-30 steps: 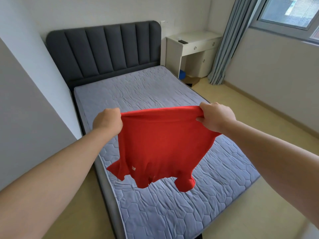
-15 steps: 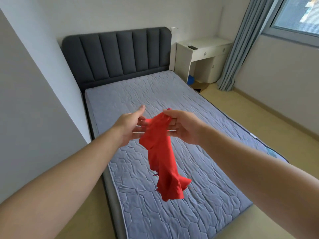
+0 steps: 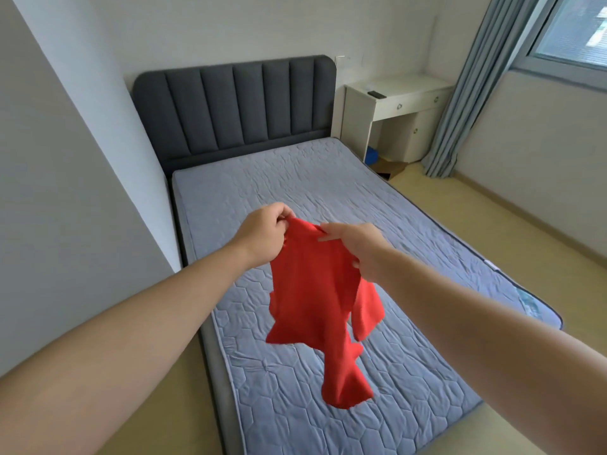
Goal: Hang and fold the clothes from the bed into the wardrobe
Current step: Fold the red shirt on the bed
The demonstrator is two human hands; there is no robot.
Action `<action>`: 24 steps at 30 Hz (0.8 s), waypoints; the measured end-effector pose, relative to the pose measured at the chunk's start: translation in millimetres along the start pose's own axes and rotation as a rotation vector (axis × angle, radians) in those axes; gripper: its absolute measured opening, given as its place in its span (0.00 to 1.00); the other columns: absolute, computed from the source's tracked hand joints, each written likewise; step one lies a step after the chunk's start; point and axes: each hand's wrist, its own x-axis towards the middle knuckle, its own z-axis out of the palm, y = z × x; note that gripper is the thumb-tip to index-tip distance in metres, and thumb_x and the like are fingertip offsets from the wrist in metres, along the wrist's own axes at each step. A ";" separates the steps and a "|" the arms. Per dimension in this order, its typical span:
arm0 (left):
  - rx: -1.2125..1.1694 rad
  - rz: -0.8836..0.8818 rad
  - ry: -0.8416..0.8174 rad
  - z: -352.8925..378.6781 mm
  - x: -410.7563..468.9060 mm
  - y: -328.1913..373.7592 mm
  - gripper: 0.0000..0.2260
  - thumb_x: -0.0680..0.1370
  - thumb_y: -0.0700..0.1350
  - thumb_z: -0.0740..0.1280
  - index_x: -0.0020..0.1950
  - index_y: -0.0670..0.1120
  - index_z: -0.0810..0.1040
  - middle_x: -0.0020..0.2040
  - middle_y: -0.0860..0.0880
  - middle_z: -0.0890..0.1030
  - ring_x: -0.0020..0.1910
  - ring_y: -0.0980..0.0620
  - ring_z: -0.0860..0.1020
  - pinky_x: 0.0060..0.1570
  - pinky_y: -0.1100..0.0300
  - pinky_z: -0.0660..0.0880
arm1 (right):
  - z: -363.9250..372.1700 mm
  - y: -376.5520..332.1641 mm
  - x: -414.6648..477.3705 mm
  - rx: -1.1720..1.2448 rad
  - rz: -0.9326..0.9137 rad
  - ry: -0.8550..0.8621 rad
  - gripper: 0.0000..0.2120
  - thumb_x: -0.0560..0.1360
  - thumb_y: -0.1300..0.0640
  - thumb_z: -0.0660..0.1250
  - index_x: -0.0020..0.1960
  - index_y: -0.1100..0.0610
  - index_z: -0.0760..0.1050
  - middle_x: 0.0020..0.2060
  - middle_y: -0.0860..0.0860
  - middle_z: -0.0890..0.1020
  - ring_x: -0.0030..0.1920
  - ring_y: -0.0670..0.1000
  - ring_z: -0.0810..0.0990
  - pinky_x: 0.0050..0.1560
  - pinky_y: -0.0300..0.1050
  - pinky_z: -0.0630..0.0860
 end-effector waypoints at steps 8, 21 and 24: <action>0.180 0.207 -0.124 -9.3 14.1 17.9 0.11 0.72 0.49 0.75 0.50 0.52 0.77 0.48 0.52 0.74 0.45 0.57 0.74 0.40 0.70 0.67 | -5.8 24.7 19.8 -0.226 -0.461 0.184 0.16 0.76 0.48 0.67 0.32 0.51 0.83 0.39 0.39 0.81 0.41 0.38 0.73 0.48 0.45 0.66; 0.161 -0.031 -0.124 -67.3 43.0 -46.4 0.11 0.69 0.40 0.78 0.47 0.54 0.86 0.43 0.54 0.84 0.47 0.51 0.81 0.49 0.58 0.77 | -25.5 78.8 64.1 -1.177 -0.343 0.031 0.09 0.78 0.59 0.59 0.50 0.57 0.78 0.52 0.58 0.78 0.53 0.62 0.79 0.47 0.47 0.74; 0.060 -0.103 -0.225 -67.3 44.8 -68.4 0.10 0.70 0.38 0.78 0.46 0.52 0.86 0.44 0.52 0.85 0.47 0.50 0.83 0.50 0.55 0.80 | -31.4 80.9 78.9 -1.040 -0.277 0.156 0.12 0.82 0.53 0.54 0.51 0.55 0.75 0.50 0.56 0.78 0.55 0.61 0.77 0.51 0.50 0.69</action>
